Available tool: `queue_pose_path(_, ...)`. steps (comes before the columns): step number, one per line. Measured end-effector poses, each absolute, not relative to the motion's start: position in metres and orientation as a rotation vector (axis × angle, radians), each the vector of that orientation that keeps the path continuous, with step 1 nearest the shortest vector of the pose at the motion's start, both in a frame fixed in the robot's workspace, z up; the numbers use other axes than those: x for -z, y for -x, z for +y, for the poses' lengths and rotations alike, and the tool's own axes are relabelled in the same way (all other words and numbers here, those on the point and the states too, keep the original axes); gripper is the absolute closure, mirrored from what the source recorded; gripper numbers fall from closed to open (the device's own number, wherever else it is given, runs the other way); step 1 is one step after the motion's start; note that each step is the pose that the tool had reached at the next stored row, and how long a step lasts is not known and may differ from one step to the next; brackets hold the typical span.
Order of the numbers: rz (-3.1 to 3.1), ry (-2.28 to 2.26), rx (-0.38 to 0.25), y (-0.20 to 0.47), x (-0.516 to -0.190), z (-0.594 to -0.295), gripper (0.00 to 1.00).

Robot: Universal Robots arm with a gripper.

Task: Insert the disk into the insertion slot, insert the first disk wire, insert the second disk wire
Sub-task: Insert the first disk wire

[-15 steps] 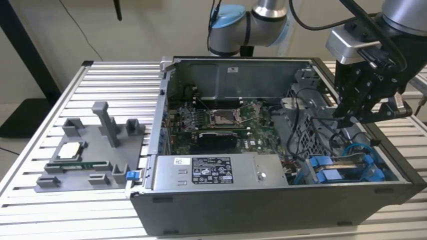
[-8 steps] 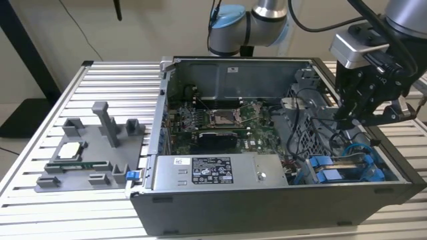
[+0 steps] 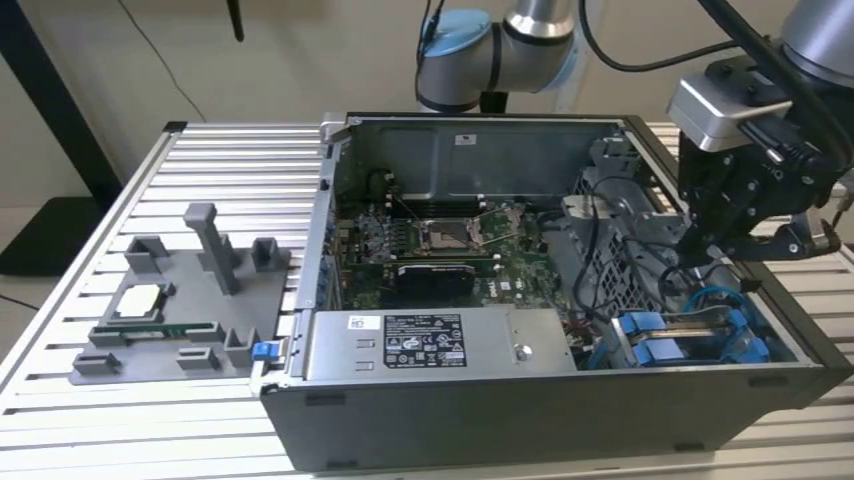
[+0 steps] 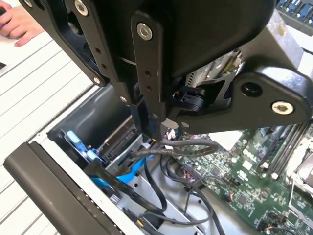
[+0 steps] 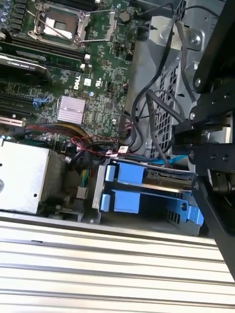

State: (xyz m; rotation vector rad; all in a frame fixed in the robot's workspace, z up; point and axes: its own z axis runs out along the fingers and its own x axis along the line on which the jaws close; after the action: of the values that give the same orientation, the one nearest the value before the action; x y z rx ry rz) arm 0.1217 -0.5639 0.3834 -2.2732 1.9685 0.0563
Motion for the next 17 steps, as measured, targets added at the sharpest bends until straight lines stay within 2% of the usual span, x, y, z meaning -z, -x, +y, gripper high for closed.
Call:
queue_pose_path(7, 1.973, 2.276, -0.066, -0.124, -0.379, -0.587, 1.00)
queue_pose_path(17, 1.983, 2.281, -0.084, -0.125, -0.377, -0.589, 1.00)
